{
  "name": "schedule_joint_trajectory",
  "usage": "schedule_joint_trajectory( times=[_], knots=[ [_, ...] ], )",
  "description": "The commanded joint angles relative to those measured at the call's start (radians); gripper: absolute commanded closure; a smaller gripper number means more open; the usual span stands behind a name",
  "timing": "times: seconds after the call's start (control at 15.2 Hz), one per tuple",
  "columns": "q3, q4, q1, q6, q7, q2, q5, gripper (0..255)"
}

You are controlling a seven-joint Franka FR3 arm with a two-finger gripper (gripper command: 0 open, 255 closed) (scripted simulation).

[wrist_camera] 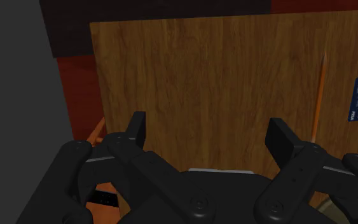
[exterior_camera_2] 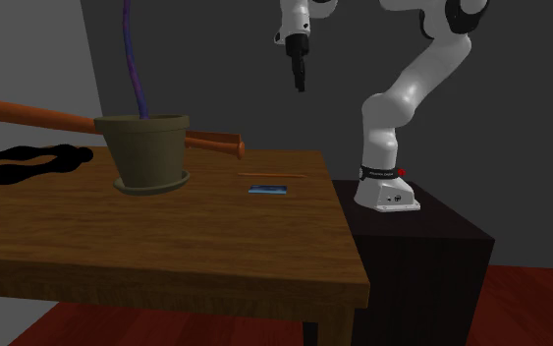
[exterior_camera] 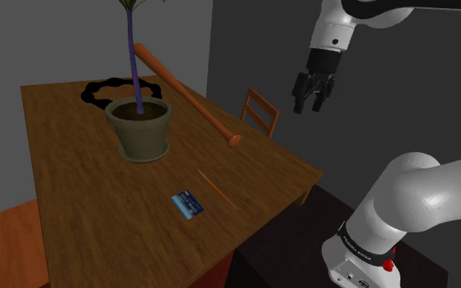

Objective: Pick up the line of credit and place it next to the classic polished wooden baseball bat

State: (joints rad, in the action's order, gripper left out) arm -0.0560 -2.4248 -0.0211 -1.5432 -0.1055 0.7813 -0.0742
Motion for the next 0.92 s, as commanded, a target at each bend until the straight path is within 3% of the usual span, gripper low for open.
schedule_joint_trajectory(
  times=[0.0, 0.46, 0.86],
  knots=[
    [0.000, 0.000, 0.000, 0.000, 0.000, 0.000, 0.000, 0],
    [0.179, -0.191, -0.070, -0.264, -0.133, 0.100, -0.094, 0],
    [0.365, -0.293, -0.133, -0.521, -0.259, 0.089, -0.166, 0]
  ],
)
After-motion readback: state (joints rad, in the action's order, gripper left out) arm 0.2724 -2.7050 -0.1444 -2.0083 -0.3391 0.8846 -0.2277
